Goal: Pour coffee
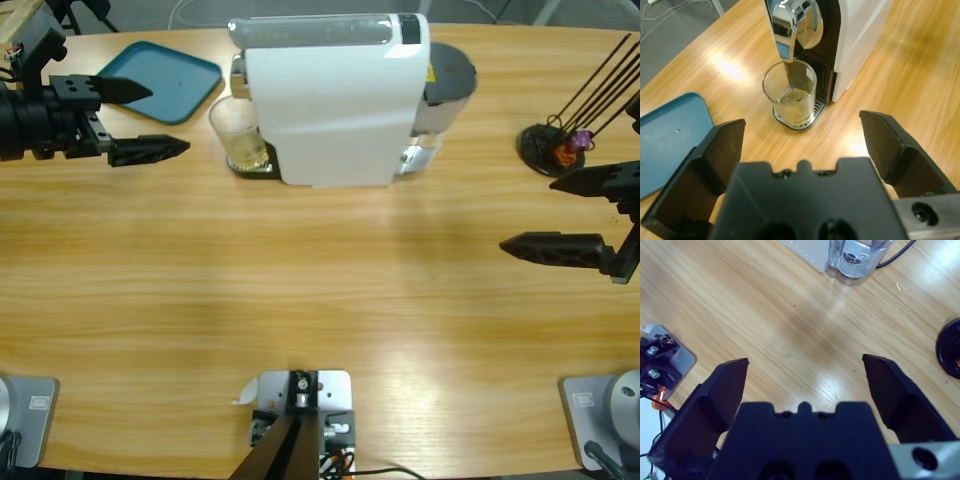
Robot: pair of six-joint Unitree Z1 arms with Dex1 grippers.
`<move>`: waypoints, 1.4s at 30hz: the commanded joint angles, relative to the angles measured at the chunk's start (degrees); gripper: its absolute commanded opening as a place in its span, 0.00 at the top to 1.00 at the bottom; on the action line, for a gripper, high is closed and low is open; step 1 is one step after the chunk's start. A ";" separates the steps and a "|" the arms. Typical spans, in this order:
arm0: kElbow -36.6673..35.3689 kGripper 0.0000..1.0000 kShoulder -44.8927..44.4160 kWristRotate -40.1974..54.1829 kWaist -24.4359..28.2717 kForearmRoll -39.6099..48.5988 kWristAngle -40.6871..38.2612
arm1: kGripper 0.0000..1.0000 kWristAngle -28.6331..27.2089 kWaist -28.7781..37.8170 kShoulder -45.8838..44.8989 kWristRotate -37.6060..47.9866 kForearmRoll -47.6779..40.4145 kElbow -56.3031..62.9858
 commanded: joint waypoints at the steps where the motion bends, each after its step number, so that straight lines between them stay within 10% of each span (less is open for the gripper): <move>1: 2.30 0.00 0.01 -2.20 1.48 0.82 -0.94 | 0.00 1.04 0.38 0.92 -0.75 0.32 0.53; 17: -4.10 0.00 16.99 21.85 10.85 1.83 -19.10 | 0.00 1.44 0.38 3.75 -0.75 1.11 -0.49; 42: -16.77 0.00 29.80 22.13 6.28 0.10 -22.05 | 0.00 1.16 0.38 5.22 1.18 -2.00 1.71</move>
